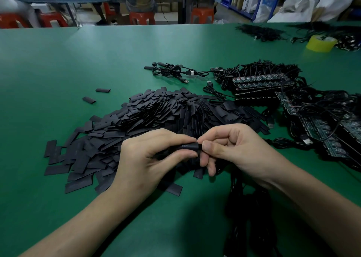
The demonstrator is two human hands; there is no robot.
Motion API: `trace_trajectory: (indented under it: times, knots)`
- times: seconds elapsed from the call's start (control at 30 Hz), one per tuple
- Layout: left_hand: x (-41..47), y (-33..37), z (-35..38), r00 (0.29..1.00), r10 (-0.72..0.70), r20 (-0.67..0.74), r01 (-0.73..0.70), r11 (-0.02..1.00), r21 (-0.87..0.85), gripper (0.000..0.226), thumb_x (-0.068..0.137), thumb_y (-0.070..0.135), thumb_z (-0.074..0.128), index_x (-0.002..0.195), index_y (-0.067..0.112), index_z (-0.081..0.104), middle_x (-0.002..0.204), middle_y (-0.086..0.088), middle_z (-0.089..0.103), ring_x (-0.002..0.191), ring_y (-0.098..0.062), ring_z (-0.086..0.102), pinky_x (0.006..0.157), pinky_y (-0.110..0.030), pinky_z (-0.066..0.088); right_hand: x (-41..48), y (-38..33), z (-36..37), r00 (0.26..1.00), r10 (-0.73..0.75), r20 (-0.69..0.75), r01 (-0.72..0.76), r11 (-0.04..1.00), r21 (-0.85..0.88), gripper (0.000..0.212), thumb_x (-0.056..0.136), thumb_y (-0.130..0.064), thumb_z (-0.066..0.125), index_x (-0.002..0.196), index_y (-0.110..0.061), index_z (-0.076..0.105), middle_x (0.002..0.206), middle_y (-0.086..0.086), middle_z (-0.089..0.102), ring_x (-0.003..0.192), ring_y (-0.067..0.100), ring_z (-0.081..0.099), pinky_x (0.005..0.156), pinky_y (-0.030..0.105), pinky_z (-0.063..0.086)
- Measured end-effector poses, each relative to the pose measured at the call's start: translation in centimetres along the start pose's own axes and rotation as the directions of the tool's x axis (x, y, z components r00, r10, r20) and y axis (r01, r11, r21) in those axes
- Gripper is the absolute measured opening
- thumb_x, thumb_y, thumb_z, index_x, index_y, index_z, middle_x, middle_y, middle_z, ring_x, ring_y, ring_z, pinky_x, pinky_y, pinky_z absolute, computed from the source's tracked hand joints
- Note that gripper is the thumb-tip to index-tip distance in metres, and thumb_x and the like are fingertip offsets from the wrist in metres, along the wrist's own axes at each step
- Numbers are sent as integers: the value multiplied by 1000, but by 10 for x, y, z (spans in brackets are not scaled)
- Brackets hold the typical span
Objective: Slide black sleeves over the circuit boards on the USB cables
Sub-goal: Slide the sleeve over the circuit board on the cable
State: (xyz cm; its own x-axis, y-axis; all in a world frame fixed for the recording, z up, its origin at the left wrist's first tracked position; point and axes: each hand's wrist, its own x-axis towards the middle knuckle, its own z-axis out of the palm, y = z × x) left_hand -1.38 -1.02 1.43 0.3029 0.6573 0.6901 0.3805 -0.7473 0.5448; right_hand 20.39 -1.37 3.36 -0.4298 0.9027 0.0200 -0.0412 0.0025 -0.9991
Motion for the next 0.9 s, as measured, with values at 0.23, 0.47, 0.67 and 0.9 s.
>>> trace_trajectory:
  times: [0.23, 0.47, 0.67, 0.9]
  knots:
    - [0, -1, 1, 1000, -16, 1, 16, 1000, -20, 17, 82, 15, 82, 99, 12, 80, 97, 8, 75, 88, -3, 71, 82, -15, 50, 0, 2, 2, 1000, 5, -17, -5, 1000, 17, 10, 88, -18, 68, 91, -12, 75, 72, 12, 74, 53, 18, 68, 61, 23, 55]
    - [3, 1, 2, 996, -59, -64, 60, 998, 25, 22, 83, 24, 83, 103, 15, 80, 99, 7, 75, 93, -7, 71, 86, -18, 50, 1, 6, 5, 987, -112, -113, 108, 993, -41, 7, 88, -17, 71, 89, -13, 77, 68, 8, 71, 50, 15, 64, 57, 22, 54]
    - [2, 3, 4, 926, -321, -197, 297, 944, -144, 31, 77, 36, 82, 105, 23, 76, 88, 8, 75, 83, -11, 74, 80, -17, 54, -6, 9, 6, 872, -441, -214, 279, 804, -525, 13, 92, -13, 75, 96, -25, 79, 75, -5, 74, 59, 14, 70, 58, 26, 57]
    - [1, 2, 11, 921, -387, -38, 345, 859, -378, 50, 72, 29, 87, 119, 18, 73, 105, 3, 78, 100, -12, 75, 90, -23, 57, -6, 8, 10, 827, -529, -191, 313, 716, -624, 7, 87, -13, 80, 94, -16, 78, 77, -12, 73, 64, 5, 71, 63, 15, 52]
